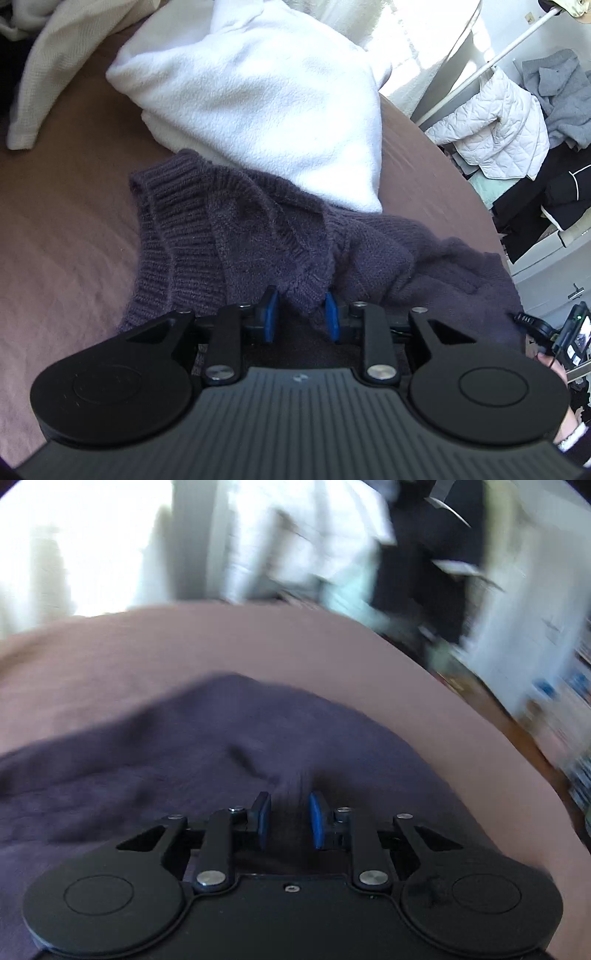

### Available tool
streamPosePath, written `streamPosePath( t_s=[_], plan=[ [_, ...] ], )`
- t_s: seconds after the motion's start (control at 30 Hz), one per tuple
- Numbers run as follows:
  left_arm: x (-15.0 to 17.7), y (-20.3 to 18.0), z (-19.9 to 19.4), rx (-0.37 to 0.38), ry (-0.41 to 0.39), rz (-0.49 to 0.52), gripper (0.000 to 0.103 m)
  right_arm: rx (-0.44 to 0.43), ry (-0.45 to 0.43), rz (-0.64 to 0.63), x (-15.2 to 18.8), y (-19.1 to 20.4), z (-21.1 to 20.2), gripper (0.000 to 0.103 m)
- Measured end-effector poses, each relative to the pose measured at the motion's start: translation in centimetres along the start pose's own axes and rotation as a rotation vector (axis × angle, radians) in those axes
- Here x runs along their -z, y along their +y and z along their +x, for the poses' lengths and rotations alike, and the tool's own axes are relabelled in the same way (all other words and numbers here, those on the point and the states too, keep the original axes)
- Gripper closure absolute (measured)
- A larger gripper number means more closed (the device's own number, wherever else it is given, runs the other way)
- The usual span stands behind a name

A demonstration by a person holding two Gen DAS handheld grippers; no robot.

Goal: Fold clothes

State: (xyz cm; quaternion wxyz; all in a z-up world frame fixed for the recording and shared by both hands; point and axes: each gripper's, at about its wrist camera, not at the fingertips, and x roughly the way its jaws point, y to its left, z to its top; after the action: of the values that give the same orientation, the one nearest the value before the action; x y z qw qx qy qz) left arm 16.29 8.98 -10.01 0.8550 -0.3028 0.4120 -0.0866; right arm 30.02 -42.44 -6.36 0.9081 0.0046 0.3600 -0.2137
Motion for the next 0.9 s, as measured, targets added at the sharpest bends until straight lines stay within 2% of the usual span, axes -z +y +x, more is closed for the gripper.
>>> streamPosePath(
  t_s=[0.07,0.1,0.2,0.33,0.43,0.5,0.53,0.6,0.63,0.67,0.73,0.77,0.83,0.9],
  plan=[
    [0.1,0.1,-0.6,-0.006,-0.005,0.003,0.071,-0.030,-0.024,0.050,0.6,-0.8,-1.9,0.060],
    [0.1,0.1,-0.9,-0.009,-0.007,0.005,0.069,-0.060,-0.047,0.066,1.1,-1.2,-3.3,0.057],
    [0.8,-0.1,-3.0,-0.004,-0.010,0.021,0.061,-0.205,-0.065,0.021,3.1,-1.2,-7.8,0.055],
    [2.7,-0.4,-4.8,0.035,0.025,0.024,0.061,-0.584,0.000,-0.129,7.2,-0.3,-14.2,0.054],
    [4.8,0.3,-4.2,0.091,0.083,-0.023,0.050,-0.884,0.147,-0.269,11.0,1.5,-16.2,0.053],
    [5.8,1.2,-2.8,0.112,0.110,-0.067,0.043,-0.997,0.230,-0.330,13.3,3.2,-17.2,0.053],
    [6.0,2.0,-1.7,0.109,0.127,-0.098,0.041,-1.049,0.258,-0.317,13.9,4.1,-17.1,0.053],
    [6.3,2.8,-0.9,0.111,0.132,-0.156,0.044,-1.150,0.314,-0.292,15.2,5.9,-17.0,0.053],
    [6.1,2.6,-1.1,0.132,0.124,-0.143,0.045,-1.185,0.331,-0.292,15.6,7.0,-16.8,0.053],
    [6.1,2.0,-1.3,0.121,0.120,-0.085,0.059,-1.189,0.322,-0.313,15.8,7.9,-16.6,0.053],
    [6.1,0.3,-1.7,0.062,0.111,0.063,0.077,-1.167,0.239,-0.390,16.6,9.7,-17.3,0.052],
    [6.3,-0.3,-1.7,0.027,0.107,0.121,0.077,-1.171,0.197,-0.420,16.8,10.3,-17.3,0.052],
    [7.0,-0.8,-1.6,-0.031,0.094,0.158,0.077,-1.216,0.112,-0.496,17.8,11.5,-18.4,0.050],
    [7.3,-0.9,-2.2,-0.052,0.079,0.147,0.077,-1.176,-0.028,-0.609,19.0,12.7,-19.9,0.051]
  ],
)
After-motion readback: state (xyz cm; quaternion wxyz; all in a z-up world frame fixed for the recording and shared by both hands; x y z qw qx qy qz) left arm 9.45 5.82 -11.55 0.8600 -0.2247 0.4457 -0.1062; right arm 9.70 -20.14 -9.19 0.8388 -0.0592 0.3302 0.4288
